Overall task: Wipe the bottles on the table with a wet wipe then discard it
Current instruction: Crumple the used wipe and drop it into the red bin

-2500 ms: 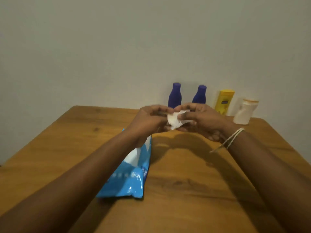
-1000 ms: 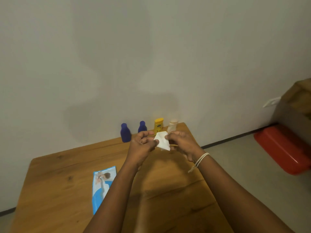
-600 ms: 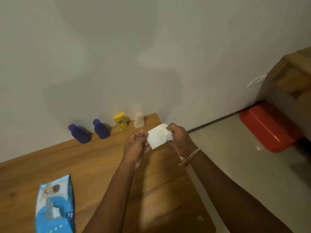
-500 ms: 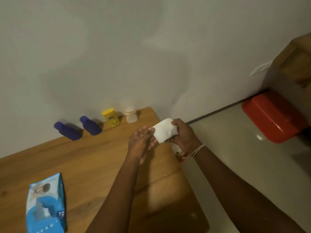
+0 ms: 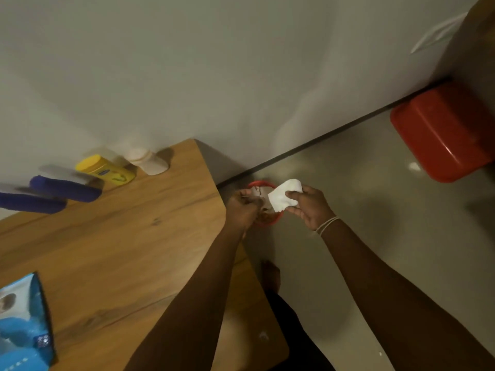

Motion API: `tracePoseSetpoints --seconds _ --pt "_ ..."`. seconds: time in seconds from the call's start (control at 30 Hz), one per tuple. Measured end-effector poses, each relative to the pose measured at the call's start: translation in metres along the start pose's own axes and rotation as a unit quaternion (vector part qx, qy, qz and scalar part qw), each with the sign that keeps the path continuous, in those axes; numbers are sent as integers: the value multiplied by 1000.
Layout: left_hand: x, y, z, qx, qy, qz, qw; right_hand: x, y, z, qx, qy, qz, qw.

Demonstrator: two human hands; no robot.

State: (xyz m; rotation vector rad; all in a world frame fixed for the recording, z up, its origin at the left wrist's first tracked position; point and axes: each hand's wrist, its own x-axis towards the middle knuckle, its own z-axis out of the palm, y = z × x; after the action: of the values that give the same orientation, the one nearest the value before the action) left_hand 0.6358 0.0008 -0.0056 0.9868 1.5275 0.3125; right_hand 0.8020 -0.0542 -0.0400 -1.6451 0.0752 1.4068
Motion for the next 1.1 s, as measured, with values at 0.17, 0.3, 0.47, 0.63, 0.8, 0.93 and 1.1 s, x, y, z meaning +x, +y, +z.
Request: tracePoseSetpoints --seconds 0.17,0.3,0.47,0.63,0.8,0.93,1.1 --pt "17 -17 20 129 -53 -42 989 34 37 -11 -42 76 50 995" --pt "20 -26 27 111 -60 -39 991 49 50 0 -77 98 53 991" --pt "20 -21 19 70 -48 -45 995 61 47 24 -78 69 46 994" --pt "13 -17 5 151 -76 -6 986 73 39 18 -201 149 28 968" --pt "6 -17 -2 128 -75 -15 989 65 36 9 -159 137 35 977" --pt "-6 -20 -14 101 -92 5 991 40 33 15 -94 114 34 988" --pt "-29 -25 -62 7 -55 36 998 -8 19 62 35 56 -3 998"
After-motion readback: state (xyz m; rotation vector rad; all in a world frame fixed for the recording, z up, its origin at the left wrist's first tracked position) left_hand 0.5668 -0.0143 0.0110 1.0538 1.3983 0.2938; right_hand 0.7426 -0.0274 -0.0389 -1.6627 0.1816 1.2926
